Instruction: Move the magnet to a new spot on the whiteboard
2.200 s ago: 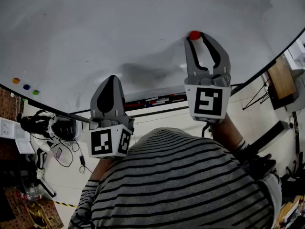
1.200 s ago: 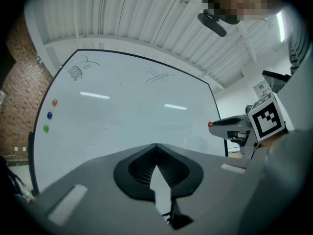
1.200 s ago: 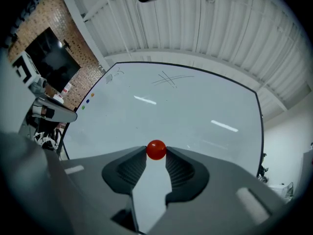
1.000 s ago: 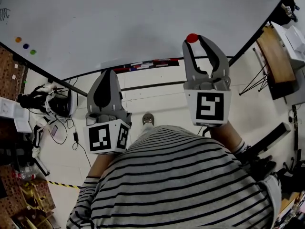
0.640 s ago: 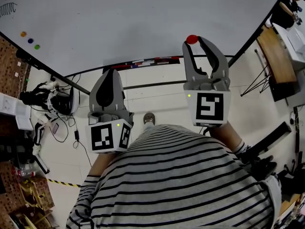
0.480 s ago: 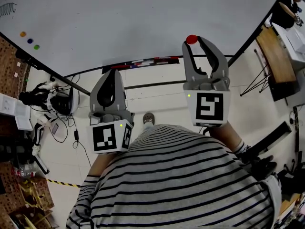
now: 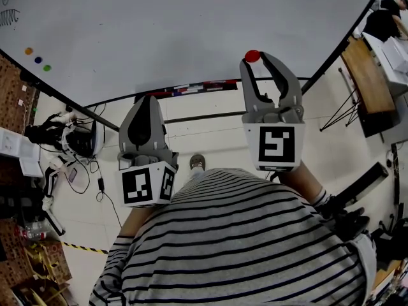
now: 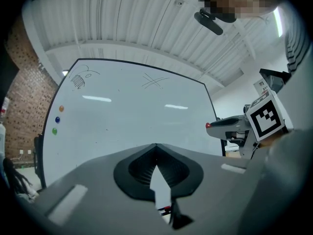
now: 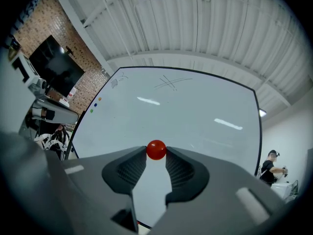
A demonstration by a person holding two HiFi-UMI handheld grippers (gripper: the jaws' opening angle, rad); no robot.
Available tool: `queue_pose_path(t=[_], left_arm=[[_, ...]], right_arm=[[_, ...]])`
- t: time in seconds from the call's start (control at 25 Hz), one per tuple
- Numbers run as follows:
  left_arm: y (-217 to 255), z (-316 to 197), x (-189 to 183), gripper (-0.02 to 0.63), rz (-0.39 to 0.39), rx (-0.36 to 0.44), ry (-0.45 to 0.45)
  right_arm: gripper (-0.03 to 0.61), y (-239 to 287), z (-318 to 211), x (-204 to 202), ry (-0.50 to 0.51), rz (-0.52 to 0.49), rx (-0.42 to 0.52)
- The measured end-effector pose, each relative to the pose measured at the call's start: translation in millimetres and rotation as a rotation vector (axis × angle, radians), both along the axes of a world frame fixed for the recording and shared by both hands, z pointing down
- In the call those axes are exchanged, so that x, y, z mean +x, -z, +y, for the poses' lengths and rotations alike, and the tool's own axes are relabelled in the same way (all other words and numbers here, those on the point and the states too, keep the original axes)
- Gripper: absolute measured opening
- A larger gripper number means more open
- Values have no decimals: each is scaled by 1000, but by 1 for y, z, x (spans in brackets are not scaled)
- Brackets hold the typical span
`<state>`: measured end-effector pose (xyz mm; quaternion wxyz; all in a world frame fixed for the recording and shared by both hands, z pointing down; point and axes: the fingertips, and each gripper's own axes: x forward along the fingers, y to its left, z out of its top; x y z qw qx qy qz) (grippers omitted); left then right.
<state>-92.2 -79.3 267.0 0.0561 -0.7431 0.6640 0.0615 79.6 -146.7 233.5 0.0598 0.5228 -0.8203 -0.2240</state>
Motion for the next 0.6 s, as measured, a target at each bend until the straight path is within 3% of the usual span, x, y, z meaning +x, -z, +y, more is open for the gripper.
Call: queue_pose_path(t=[0.6], left_arm=[[14, -83, -30, 15, 23, -4, -10]], right_arm=[[124, 18, -83, -40, 17, 2, 17]])
